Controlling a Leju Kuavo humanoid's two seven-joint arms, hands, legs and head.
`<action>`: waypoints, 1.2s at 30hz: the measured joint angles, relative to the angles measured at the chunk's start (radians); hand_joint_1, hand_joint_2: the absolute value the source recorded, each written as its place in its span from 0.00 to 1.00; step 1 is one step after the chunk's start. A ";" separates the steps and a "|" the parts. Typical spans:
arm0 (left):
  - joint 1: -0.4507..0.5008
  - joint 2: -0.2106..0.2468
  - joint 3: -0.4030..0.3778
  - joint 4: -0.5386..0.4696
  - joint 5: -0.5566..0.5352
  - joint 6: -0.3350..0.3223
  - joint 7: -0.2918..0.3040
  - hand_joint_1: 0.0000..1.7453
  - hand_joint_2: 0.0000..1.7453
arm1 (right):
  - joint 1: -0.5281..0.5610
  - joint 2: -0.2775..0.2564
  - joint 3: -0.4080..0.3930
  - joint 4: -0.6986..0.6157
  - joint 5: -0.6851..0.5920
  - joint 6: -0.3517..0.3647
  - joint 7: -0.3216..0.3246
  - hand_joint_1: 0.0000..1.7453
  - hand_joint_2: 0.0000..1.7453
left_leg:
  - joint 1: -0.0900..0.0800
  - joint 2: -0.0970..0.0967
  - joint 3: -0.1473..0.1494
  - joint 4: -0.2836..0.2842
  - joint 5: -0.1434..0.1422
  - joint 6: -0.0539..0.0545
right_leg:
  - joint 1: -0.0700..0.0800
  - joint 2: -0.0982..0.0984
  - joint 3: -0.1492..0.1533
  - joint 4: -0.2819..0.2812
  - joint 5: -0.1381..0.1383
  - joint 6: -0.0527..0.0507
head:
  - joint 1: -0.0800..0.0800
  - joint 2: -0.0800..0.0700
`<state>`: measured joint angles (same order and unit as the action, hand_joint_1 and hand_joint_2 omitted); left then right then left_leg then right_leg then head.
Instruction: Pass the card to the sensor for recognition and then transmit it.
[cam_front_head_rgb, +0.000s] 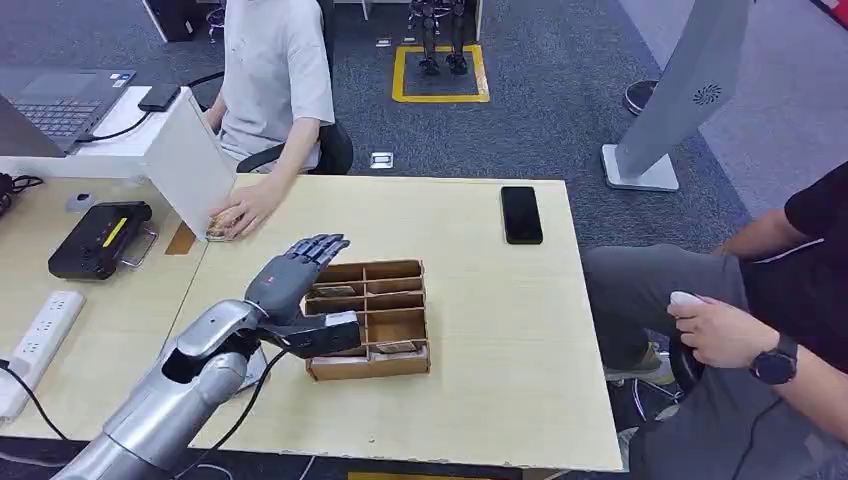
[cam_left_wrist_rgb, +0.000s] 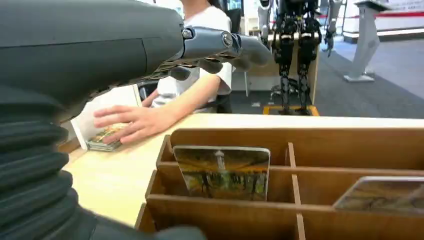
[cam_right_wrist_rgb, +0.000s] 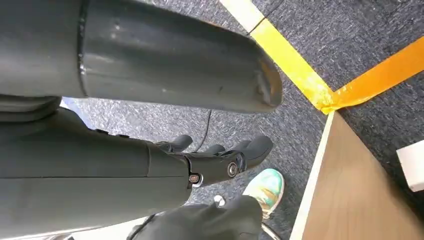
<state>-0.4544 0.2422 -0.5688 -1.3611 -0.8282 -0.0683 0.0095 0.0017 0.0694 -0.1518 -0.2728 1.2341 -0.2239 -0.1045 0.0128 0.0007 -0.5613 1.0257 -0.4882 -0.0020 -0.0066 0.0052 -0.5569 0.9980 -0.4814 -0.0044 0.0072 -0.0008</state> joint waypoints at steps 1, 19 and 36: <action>0.000 0.001 0.000 0.000 0.005 -0.006 0.000 1.00 1.00 | 0.000 -0.001 0.005 0.000 -0.006 0.000 0.000 0.00 0.00 | 0.000 0.000 0.000 0.000 0.000 0.000 | 0.000 0.000 0.000 0.000 0.000 0.000 | 0.000 0.000; 0.011 0.024 0.000 0.002 0.024 0.002 -0.006 1.00 1.00 | 0.000 -0.008 0.049 -0.007 -0.030 0.000 0.007 0.00 0.00 | 0.000 0.000 0.000 0.000 0.000 0.000 | 0.000 0.000 0.000 0.000 0.000 0.000 | 0.000 0.000; 0.020 0.026 0.000 0.002 0.045 -0.003 -0.016 1.00 1.00 | 0.000 -0.010 0.077 -0.008 -0.066 0.006 0.009 0.00 0.00 | 0.000 0.000 0.000 0.000 0.000 0.000 | 0.000 0.000 0.001 0.000 0.000 0.000 | 0.000 0.000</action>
<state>-0.4348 0.2686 -0.5692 -1.3592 -0.7828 -0.0714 -0.0065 0.0019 0.0591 -0.0751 -0.2808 1.1677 -0.2178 -0.0954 0.0129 0.0006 -0.5609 1.0257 -0.4881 -0.0020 -0.0066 0.0050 -0.5563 0.9983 -0.4814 -0.0044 0.0073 -0.0008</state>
